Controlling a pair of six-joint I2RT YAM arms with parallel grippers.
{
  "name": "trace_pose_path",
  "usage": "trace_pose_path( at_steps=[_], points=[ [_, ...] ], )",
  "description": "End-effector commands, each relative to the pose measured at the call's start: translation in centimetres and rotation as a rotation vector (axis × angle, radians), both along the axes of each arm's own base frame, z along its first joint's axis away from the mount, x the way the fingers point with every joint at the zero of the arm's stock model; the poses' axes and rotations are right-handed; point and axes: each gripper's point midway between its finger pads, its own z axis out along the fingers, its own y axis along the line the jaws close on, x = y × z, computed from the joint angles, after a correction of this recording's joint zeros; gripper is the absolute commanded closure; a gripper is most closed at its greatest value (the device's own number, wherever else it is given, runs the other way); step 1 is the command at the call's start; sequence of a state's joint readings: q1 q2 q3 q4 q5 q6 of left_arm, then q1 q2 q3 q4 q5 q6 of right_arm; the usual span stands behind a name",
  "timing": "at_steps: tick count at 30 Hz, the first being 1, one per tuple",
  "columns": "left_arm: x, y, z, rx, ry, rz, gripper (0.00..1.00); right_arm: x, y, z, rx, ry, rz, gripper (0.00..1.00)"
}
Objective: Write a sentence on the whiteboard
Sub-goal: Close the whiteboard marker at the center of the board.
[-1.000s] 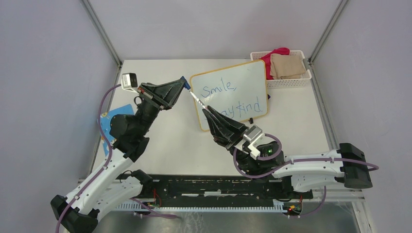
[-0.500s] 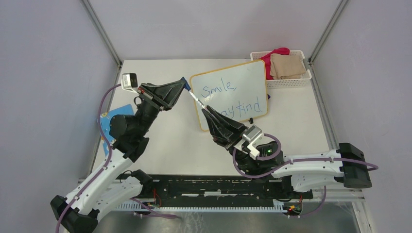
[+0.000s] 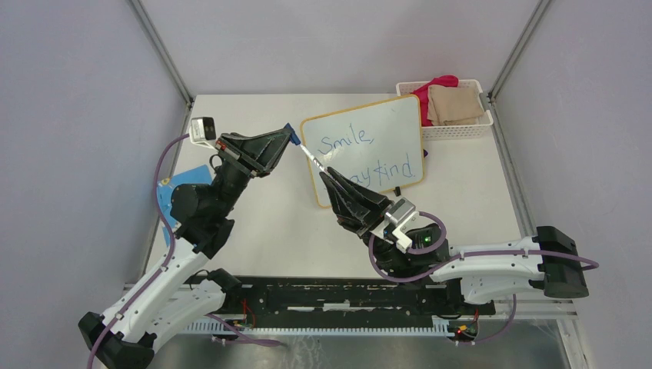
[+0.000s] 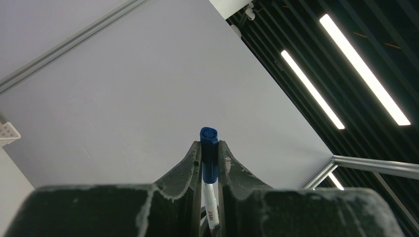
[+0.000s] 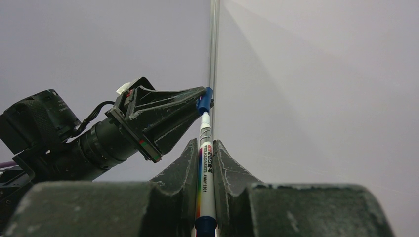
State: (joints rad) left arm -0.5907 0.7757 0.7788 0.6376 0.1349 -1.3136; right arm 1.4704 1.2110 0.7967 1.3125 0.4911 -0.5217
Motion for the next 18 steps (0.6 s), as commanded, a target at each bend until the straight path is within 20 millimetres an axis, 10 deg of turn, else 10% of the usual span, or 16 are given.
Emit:
trace_pose_path(
  at_steps=[1,18],
  points=[
    [-1.2,0.3,1.6,0.013,-0.097,0.018,0.98,0.1,-1.2,2.1,0.072,-0.006,-0.012,1.00],
    [-1.1,-0.9,1.1,0.033,-0.085,-0.027,0.98,0.6,-1.2,2.8,0.094,-0.023,-0.047,1.00]
  ],
)
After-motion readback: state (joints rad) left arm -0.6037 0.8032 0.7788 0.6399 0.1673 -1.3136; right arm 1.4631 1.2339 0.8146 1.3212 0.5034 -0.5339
